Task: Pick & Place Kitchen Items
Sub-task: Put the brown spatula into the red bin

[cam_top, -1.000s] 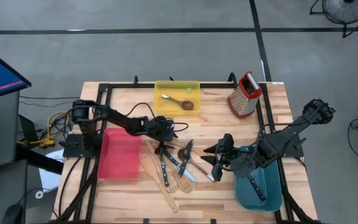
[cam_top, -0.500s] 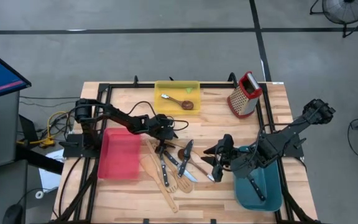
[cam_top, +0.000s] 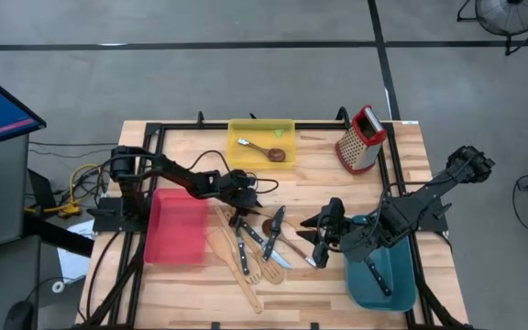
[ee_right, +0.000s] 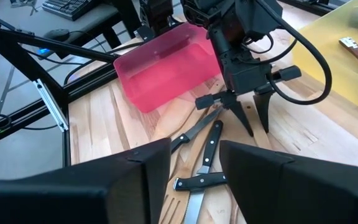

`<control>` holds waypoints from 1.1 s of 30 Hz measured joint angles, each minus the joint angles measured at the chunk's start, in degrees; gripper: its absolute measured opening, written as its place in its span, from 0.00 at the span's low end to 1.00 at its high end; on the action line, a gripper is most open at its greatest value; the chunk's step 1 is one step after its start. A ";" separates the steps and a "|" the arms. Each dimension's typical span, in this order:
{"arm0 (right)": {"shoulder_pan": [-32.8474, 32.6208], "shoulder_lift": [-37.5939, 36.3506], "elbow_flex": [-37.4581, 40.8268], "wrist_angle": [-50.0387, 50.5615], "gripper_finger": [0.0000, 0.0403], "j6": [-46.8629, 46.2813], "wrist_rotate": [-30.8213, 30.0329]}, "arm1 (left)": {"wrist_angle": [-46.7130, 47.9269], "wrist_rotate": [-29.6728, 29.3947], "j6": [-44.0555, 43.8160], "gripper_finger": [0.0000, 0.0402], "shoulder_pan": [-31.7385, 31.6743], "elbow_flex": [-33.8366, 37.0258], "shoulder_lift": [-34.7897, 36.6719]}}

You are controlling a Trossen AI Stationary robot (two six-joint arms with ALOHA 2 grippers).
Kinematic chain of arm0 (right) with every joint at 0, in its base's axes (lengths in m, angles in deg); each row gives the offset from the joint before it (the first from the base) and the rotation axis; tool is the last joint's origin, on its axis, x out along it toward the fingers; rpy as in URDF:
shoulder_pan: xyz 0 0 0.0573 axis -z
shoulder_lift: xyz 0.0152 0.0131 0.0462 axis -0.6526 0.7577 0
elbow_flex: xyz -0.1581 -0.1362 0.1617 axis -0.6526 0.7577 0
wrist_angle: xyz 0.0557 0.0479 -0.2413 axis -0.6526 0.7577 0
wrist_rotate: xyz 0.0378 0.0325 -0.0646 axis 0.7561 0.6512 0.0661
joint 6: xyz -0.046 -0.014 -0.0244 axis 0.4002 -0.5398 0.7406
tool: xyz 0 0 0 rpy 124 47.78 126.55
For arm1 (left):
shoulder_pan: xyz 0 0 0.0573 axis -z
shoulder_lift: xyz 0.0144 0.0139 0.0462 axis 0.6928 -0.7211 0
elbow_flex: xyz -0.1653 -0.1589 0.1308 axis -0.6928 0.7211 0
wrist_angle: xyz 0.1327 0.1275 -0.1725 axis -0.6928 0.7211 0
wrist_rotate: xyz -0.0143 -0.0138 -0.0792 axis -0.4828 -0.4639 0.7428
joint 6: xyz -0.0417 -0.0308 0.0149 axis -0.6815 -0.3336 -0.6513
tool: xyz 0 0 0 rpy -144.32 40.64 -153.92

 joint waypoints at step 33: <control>-0.90 0.00 0.00 -5.93 0.35 4.57 -0.03 | 8.95 -10.12 -1.66 0.17 -1.11 0.26 24.62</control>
